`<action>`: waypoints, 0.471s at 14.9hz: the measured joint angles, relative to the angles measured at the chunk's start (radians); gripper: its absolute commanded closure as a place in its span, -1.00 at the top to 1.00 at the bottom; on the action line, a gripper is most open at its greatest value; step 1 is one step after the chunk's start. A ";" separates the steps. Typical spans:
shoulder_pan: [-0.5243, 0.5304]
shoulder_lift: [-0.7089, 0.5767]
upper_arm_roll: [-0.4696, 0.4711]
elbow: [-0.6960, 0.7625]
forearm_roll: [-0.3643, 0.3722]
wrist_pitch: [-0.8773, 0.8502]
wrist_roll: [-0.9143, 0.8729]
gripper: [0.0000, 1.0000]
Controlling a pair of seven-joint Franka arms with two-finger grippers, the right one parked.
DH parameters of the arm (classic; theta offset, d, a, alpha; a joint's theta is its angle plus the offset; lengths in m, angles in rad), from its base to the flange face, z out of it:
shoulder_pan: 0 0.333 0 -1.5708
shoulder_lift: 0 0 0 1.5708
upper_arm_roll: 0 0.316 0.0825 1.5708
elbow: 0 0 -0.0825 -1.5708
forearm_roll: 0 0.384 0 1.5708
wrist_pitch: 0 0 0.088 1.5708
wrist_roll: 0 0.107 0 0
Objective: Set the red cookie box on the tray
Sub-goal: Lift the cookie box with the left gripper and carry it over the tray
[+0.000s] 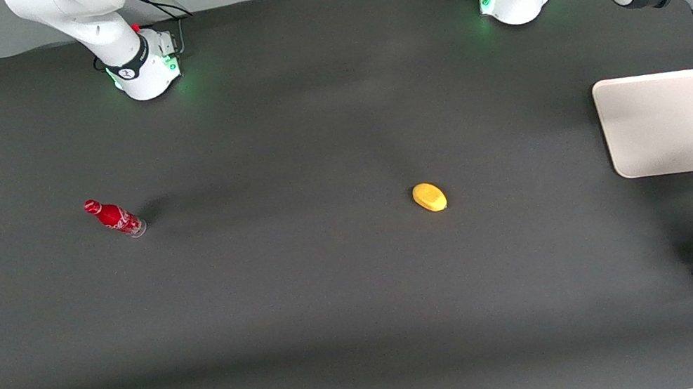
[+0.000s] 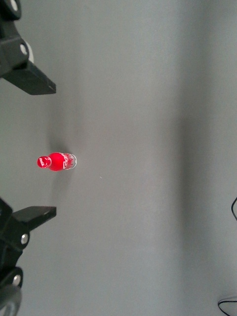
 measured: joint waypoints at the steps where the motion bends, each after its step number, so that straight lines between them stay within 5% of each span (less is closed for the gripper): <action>1: 0.000 0.001 0.000 0.000 -0.005 -0.002 0.000 -1.00; 7: 0.001 -0.003 0.007 0.039 -0.012 -0.109 -0.003 -1.00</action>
